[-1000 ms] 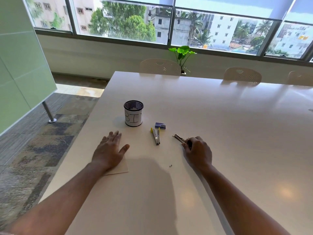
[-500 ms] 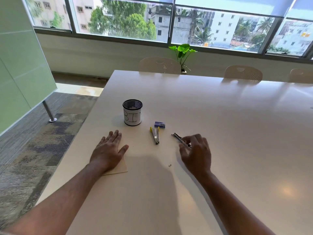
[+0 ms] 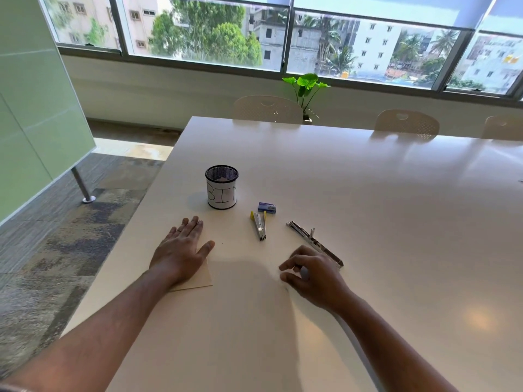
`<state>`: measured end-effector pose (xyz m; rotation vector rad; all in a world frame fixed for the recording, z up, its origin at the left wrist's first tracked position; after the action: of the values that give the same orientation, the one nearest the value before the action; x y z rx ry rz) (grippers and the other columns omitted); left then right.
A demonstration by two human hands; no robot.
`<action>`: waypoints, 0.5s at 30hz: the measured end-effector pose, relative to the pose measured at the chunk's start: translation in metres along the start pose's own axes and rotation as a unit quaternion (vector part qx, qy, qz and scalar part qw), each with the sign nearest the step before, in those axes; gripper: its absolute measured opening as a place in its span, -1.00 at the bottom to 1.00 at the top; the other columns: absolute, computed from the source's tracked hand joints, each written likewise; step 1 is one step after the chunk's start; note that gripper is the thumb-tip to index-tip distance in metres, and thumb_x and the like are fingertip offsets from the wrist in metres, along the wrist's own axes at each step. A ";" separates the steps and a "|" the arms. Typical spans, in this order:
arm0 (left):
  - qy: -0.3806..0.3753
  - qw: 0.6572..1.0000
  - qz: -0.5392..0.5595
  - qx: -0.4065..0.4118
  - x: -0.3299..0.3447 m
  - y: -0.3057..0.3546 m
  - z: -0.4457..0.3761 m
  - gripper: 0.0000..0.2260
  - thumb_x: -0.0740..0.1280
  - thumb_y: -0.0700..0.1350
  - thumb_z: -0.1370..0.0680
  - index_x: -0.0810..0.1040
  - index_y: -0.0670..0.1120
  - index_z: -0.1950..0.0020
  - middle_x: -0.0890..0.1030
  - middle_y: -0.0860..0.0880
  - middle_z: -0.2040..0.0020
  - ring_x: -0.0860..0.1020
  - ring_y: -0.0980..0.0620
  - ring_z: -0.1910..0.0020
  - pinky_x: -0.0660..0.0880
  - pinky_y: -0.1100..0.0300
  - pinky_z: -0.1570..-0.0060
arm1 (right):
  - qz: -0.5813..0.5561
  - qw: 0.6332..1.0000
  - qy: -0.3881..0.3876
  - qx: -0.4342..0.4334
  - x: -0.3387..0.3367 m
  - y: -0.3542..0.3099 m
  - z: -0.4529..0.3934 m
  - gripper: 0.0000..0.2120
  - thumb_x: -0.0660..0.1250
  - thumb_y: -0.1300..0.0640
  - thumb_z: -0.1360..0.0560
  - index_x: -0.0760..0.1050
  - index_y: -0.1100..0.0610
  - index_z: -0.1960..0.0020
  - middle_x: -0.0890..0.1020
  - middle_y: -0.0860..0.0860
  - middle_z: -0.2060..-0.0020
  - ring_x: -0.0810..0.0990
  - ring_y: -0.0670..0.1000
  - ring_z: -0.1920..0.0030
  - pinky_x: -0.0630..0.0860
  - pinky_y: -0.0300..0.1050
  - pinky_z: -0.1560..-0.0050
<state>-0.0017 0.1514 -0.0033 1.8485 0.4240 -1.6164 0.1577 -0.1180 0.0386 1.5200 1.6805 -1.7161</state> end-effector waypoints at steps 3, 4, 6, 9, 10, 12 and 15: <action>-0.006 1.000 0.003 0.002 0.001 -0.001 -0.001 -0.33 0.02 0.28 -0.68 -0.01 -0.01 -0.70 -0.05 0.08 -0.70 -0.10 0.11 -0.67 -0.09 0.09 -0.64 | -0.008 1.000 0.007 -0.004 0.000 -0.001 -0.002 -0.95 0.56 0.01 -0.46 0.72 -0.08 0.09 0.62 -0.17 0.10 0.61 -0.13 0.12 0.57 -0.07 0.07; -0.009 1.000 0.005 0.001 0.001 -0.001 -0.002 -0.32 0.04 0.28 -0.67 0.01 -0.02 -0.70 -0.04 0.07 -0.71 -0.09 0.10 -0.68 -0.08 0.08 -0.64 | -0.010 1.000 0.006 -0.005 0.001 0.000 -0.002 -0.95 0.56 0.03 -0.46 0.71 -0.08 0.11 0.62 -0.17 0.11 0.62 -0.12 0.13 0.58 -0.05 0.08; -0.019 1.000 0.004 -0.003 -0.001 -0.001 -0.007 -0.31 0.09 0.29 -0.66 0.03 -0.02 -0.69 0.00 0.06 -0.71 -0.05 0.07 -0.68 -0.05 0.07 -0.64 | -0.004 1.000 0.003 -0.007 0.003 0.000 -0.004 -0.95 0.55 0.04 -0.47 0.69 -0.08 0.13 0.62 -0.17 0.12 0.62 -0.11 0.13 0.58 -0.04 0.09; -0.034 0.999 -0.013 -0.004 -0.005 0.002 -0.015 -0.28 0.14 0.30 -0.64 0.06 -0.05 -0.69 0.03 0.01 -0.71 -0.02 0.03 -0.68 -0.04 0.05 -0.64 | 0.006 1.000 0.001 -0.001 0.006 0.000 -0.012 -0.97 0.50 0.02 -0.49 0.66 -0.09 0.11 0.63 -0.19 0.14 0.61 -0.13 0.12 0.54 -0.14 0.12; -0.036 0.999 -0.015 -0.001 -0.006 0.003 -0.017 -0.26 0.15 0.30 -0.64 0.06 -0.06 -0.69 0.02 0.01 -0.71 -0.03 0.03 -0.68 -0.04 0.05 -0.65 | 0.003 1.000 0.003 0.004 0.007 0.000 -0.015 -0.97 0.50 0.02 -0.50 0.66 -0.08 0.11 0.64 -0.20 0.15 0.60 -0.14 0.12 0.50 -0.22 0.14; -0.038 0.999 -0.013 0.005 -0.005 0.007 -0.020 -0.25 0.14 0.31 -0.64 0.04 -0.07 -0.69 0.00 0.00 -0.71 -0.05 0.02 -0.68 -0.04 0.04 -0.65 | -0.012 1.000 0.006 0.012 0.009 -0.002 -0.024 -0.97 0.49 0.04 -0.50 0.66 -0.06 0.11 0.68 -0.21 0.19 0.61 -0.15 0.14 0.43 -0.36 0.18; -0.037 0.999 -0.002 -0.002 -0.002 0.008 -0.024 -0.26 0.10 0.32 -0.65 0.01 -0.06 -0.69 -0.04 0.01 -0.71 -0.07 0.03 -0.68 -0.06 0.05 -0.65 | -0.040 0.999 -0.004 0.020 0.015 -0.009 -0.040 -0.95 0.52 0.11 -0.50 0.67 0.00 0.12 0.71 -0.15 0.23 0.63 -0.14 0.19 0.43 -0.42 0.18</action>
<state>0.0210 0.1617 0.0018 1.7793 0.3986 -1.6805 0.1625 -0.0745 0.0410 1.4796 1.7370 -1.8029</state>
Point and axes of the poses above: each hand's wrist, its own z-axis away from the middle knuckle, its own x-axis out of the palm, y = z × x, the point moved 9 cm from there along -z, towards the middle knuckle
